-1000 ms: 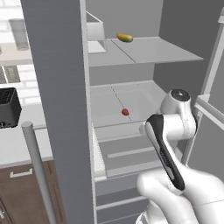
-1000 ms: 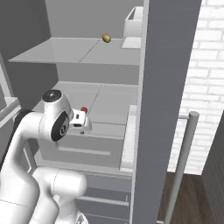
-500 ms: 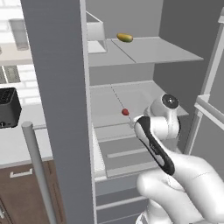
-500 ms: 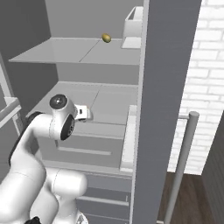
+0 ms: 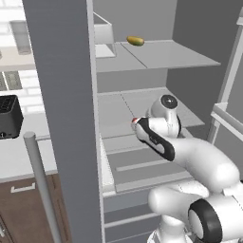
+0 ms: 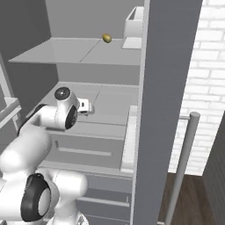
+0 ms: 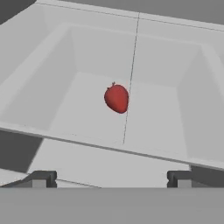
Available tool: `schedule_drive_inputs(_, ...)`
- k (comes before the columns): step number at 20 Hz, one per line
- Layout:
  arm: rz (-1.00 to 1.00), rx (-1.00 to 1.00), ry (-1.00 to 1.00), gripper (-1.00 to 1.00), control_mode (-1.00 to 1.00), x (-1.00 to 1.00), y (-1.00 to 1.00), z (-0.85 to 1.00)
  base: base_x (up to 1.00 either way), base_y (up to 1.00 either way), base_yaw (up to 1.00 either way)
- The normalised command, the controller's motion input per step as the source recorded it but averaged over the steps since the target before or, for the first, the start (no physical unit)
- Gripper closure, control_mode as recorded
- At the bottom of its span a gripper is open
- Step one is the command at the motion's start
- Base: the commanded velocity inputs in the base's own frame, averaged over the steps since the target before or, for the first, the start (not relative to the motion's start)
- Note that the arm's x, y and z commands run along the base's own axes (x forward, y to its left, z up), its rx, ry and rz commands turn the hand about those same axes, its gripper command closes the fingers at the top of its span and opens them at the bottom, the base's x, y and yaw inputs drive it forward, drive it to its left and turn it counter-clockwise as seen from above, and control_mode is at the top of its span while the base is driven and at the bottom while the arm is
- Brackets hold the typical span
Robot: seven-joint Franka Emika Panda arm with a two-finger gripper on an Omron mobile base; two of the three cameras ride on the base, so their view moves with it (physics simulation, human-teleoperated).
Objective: Take the strawberry from the fridge and place it on top of the pancake, located on the dining counter.
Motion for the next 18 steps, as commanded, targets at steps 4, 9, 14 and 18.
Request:
schedule_drive_inputs(4,-0.04,0.0,0.03,-1.0,-1.0,0.5,0.01,0.0,0.0,0.0,0.0)
schedule_drive_inputs(9,-0.03,0.0,0.05,-1.0,-1.0,0.51,0.14,-0.1,0.0,0.0,0.0)
schedule_drive_inputs(14,0.0,0.0,0.02,-1.0,-1.0,0.53,0.16,-0.15,0.0,0.0,0.0)
schedule_drive_inputs(18,0.0,0.0,0.07,-1.0,-1.0,0.4,0.02,-0.19,0.0,0.0,0.0)
